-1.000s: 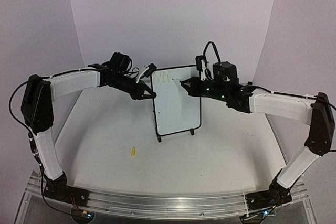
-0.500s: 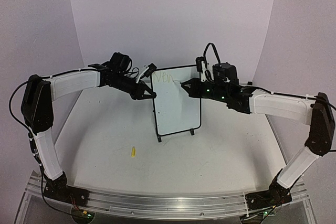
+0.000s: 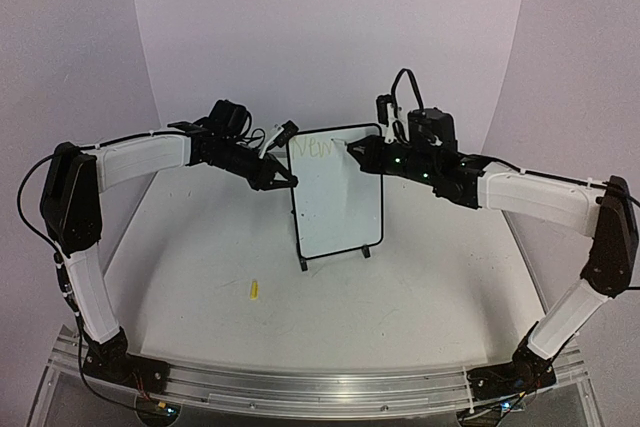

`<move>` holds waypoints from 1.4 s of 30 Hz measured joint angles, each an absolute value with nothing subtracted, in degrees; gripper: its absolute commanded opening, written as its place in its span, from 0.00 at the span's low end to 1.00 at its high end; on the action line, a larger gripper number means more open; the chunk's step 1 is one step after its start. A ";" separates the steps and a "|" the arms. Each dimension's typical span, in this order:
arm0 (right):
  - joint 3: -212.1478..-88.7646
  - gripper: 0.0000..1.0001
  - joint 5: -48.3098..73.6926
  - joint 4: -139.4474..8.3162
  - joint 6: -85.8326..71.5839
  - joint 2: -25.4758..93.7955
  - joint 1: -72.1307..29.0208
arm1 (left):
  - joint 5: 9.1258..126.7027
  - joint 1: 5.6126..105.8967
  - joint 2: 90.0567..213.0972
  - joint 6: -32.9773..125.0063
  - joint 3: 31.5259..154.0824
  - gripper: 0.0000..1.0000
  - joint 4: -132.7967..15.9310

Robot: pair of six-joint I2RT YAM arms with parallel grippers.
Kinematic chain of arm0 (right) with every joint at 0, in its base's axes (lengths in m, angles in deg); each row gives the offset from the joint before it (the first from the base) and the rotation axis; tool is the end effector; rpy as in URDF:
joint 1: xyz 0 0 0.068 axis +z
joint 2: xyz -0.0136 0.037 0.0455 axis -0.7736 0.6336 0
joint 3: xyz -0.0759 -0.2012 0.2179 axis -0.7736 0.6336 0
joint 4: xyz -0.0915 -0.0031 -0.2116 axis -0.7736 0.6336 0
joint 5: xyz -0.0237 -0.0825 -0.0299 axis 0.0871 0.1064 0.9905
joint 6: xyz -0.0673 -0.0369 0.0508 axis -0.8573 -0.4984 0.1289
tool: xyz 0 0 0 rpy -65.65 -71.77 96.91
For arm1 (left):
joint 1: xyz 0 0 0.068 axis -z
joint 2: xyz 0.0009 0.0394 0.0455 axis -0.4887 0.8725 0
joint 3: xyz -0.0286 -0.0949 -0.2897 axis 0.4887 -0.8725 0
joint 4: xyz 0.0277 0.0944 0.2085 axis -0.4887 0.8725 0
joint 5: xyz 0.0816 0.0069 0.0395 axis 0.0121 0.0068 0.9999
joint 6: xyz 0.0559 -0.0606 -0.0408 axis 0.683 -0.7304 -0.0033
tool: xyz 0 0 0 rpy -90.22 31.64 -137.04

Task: Write a sentence on the whiteboard

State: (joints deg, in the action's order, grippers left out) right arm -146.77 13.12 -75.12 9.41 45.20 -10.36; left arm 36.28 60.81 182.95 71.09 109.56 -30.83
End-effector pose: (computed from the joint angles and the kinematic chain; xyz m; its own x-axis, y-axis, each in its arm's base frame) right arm 0.3008 0.2690 0.3645 -0.4278 0.1527 -0.8909 -0.6168 0.6712 0.4112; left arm 0.3353 -0.2680 0.2971 -0.3823 0.4450 -0.8098 0.9134 0.3145 -0.2584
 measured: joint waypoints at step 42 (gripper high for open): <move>-135.77 0.00 -8.33 -77.84 6.92 35.90 -10.24 | 35.77 60.33 182.52 72.60 111.46 0.00 -26.31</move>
